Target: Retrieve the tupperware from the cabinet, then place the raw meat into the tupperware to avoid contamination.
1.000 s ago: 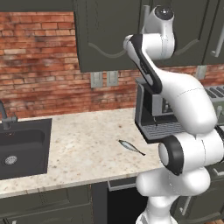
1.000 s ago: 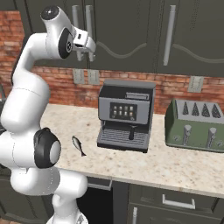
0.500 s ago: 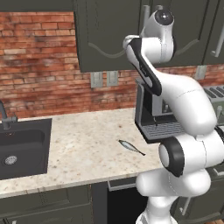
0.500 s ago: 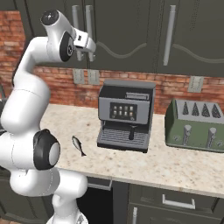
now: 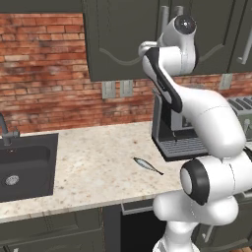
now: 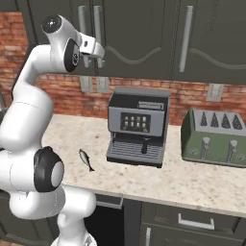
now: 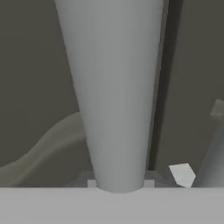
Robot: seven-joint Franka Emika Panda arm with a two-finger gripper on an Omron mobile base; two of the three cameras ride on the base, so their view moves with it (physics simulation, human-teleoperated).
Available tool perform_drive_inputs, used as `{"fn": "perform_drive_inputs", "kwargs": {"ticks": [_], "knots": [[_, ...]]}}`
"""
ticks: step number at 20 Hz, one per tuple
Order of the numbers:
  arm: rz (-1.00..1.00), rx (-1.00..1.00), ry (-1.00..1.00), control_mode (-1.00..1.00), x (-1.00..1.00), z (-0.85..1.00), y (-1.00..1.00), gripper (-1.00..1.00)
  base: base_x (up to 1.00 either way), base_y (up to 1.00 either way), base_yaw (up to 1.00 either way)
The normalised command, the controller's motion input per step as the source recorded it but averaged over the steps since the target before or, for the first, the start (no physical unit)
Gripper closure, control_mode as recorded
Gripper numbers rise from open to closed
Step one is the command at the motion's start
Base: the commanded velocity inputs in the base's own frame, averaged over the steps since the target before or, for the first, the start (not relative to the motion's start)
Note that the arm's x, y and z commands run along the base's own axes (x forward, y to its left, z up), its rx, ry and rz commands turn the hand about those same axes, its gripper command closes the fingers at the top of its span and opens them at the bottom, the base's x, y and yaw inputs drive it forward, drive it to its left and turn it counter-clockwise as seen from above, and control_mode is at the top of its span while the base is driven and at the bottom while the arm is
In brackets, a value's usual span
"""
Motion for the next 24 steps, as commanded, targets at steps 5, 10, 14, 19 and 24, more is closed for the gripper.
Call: {"fn": "perform_drive_inputs", "kwargs": {"ticks": [5,10,14,19,24], "knots": [[-0.02,-0.06,0.12,-1.00,-0.52,0.18,0.52,1.00,0.00,0.00,0.00],[-0.03,-0.05,0.03,-1.00,-0.85,0.09,0.61,1.00,0.00,0.00,0.00],[0.00,-0.11,0.01,-1.00,-0.62,0.04,0.79,1.00,0.00,0.00,0.00],[-0.01,-0.10,0.03,-1.00,-0.22,0.00,0.73,1.00,0.00,0.00,0.00],[-0.09,-0.09,0.02,-1.00,-0.11,-0.04,0.77,1.00,0.00,0.00,0.00]]}}
